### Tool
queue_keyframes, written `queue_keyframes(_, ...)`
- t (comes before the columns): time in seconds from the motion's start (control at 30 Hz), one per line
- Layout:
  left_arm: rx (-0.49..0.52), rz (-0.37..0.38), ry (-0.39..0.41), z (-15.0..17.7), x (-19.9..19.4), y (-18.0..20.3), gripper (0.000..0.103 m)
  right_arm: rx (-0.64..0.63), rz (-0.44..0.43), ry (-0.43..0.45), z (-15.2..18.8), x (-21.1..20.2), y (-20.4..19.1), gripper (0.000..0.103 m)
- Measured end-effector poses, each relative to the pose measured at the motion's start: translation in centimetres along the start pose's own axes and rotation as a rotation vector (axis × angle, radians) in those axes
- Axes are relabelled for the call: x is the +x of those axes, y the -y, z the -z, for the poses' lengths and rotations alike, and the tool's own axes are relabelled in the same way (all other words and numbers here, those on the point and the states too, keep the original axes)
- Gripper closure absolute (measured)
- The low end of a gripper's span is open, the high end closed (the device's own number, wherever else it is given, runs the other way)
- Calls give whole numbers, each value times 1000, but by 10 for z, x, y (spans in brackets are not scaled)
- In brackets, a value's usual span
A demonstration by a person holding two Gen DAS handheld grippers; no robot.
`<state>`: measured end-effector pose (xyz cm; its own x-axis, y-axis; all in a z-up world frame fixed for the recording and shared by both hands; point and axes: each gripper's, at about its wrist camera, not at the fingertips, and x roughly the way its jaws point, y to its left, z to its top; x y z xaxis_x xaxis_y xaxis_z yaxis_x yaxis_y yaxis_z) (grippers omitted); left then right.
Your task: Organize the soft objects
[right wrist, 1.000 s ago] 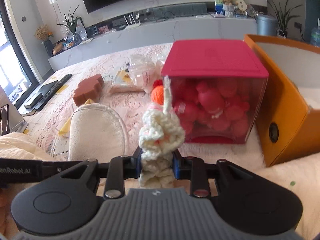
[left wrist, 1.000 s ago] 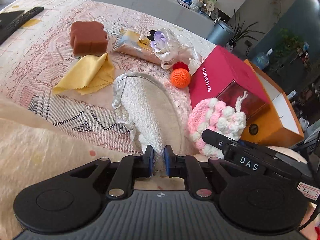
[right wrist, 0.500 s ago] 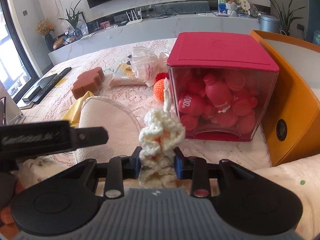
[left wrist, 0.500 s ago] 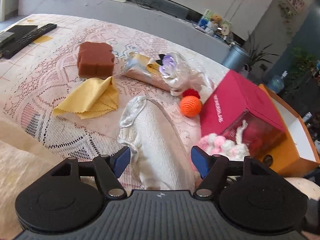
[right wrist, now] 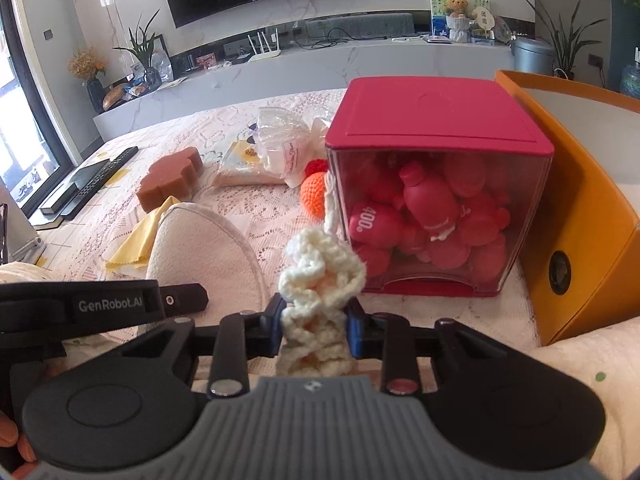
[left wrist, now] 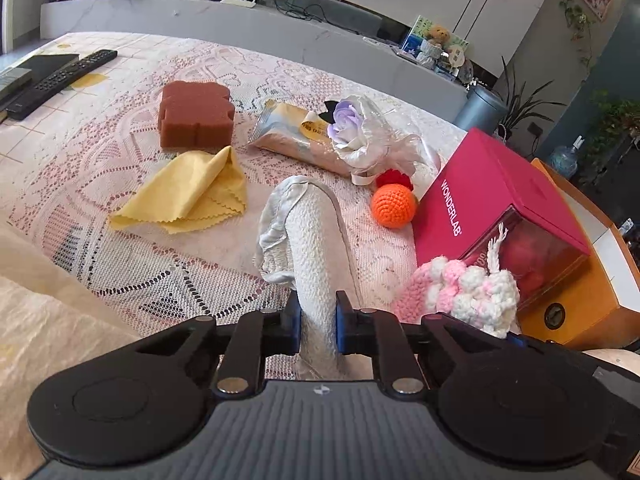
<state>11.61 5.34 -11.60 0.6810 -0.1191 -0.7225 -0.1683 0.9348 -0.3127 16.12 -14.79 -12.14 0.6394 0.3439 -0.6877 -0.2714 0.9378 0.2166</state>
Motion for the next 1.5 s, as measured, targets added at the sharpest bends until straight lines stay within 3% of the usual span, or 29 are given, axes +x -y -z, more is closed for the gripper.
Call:
queue_keyframes(0.43, 71, 43, 69, -4, -53, 27, 87, 4, -24, 69, -12, -57, 2, 76)
queue_keyframes(0.8, 204, 161, 143, -17, -93, 94, 87, 64, -2, 205, -29, -133, 51, 76)
queue_keyframes(1.2, 389, 312, 114, -56, -69, 188, 87, 54, 118, 264, -73, -179, 120, 76)
queue_keyframes(1.5, 510, 353, 42, -70, -19, 241, 87, 42, 200, 215, -98, -165, 168, 76)
